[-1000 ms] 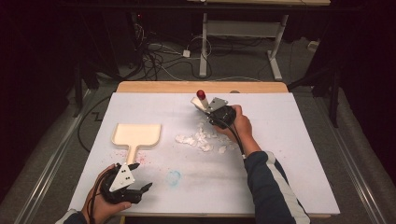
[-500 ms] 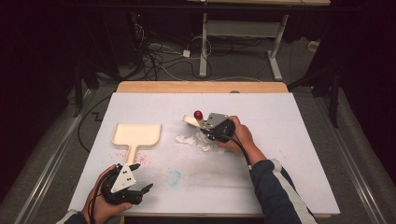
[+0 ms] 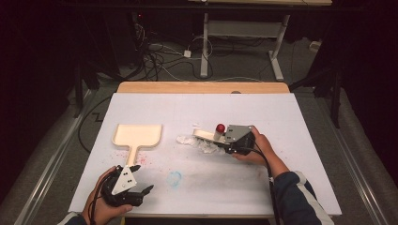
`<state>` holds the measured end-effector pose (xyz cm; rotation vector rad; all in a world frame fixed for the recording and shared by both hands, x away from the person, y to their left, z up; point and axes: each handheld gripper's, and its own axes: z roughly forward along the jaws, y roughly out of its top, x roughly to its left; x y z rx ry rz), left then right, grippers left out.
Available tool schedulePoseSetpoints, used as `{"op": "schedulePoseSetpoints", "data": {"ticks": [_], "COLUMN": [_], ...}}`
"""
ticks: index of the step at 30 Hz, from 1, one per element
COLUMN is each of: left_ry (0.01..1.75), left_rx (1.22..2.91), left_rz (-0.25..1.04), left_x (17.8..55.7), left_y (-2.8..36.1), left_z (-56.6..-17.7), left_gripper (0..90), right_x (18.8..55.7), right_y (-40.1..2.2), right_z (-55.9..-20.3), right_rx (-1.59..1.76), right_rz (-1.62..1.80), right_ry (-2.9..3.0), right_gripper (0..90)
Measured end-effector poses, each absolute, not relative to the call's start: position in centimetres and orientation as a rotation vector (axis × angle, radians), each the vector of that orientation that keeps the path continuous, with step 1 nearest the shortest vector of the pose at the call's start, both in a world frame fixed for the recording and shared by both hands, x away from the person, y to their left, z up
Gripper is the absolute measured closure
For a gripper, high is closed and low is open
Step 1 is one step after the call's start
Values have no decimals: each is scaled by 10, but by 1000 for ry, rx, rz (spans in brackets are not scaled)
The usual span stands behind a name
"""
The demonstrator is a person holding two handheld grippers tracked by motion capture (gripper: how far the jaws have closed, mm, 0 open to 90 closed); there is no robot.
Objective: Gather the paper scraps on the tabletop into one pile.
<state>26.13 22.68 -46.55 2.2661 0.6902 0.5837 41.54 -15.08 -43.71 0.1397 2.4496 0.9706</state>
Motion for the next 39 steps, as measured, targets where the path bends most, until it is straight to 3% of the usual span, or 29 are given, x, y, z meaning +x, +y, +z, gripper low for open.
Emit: {"op": "schedulePoseSetpoints", "data": {"ticks": [23,33,39], "left_ry": [686,681,670], "left_rx": [2255,2252,2252], "left_rz": [582,539,535], "left_x": [262,263,264], "left_y": [227,228,228], "left_z": [-463,-465,-465], "left_gripper": [215,215,215], "right_x": [443,479,480], "right_y": [-136,-94,-80], "right_z": [-392,-420,-432], "right_rx": [540,471,414], "right_rz": [979,793,794], "right_ry": [2292,2335,2410], "right_gripper": [677,677,678]}}
